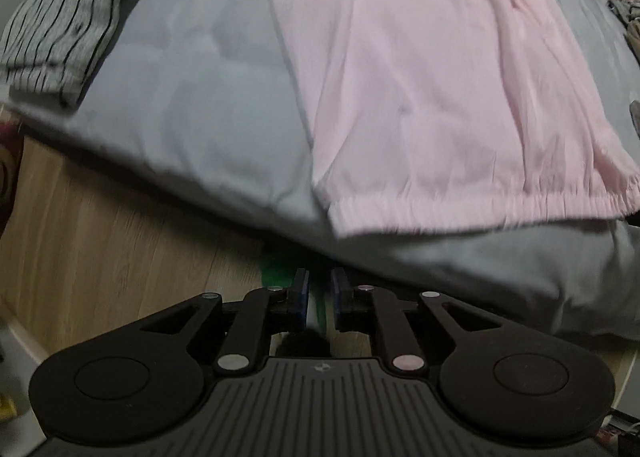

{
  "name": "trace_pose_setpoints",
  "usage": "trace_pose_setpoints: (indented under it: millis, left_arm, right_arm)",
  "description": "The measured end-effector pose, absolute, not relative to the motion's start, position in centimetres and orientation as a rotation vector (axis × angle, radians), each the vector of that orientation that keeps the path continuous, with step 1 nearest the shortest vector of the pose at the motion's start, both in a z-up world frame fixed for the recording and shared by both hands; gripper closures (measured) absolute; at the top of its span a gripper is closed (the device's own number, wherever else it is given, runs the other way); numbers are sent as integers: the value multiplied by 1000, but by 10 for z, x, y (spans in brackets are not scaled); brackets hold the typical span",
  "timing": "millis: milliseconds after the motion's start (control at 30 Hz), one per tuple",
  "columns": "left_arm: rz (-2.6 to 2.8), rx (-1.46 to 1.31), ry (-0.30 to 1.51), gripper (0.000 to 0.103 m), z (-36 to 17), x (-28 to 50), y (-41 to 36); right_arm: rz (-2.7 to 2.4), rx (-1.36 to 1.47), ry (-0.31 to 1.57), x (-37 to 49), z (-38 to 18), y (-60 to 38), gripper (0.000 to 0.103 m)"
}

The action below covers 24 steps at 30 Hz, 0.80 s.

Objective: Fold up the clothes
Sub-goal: 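Open both grippers to release the cuffs onto the bed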

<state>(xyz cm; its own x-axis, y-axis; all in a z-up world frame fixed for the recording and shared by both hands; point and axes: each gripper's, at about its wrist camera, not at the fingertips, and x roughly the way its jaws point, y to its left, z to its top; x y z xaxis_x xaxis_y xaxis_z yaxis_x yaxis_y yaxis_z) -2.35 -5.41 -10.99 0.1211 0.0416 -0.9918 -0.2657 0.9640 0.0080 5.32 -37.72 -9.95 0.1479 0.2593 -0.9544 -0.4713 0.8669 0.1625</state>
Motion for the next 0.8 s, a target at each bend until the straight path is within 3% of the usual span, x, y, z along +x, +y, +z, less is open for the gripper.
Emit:
trace_pose_setpoints:
  millis: [133,267,433,800]
  left_arm:
    - [232,-202,1341,91,-89,-20,-42]
    - [259,-265,1221,74,-74,16,-18]
    - [217,-264,1158,65,-84,83,-3]
    - [185,-241,1193,65,-119,153,13]
  right_arm:
    - [517,-196,1317,55,-84,-393,51]
    - [486,-159,1280,72,-69,-397,51]
    - [469,-119,1224,121,-67,-373,53]
    - [419,-123,1239,221,-107,-295,58]
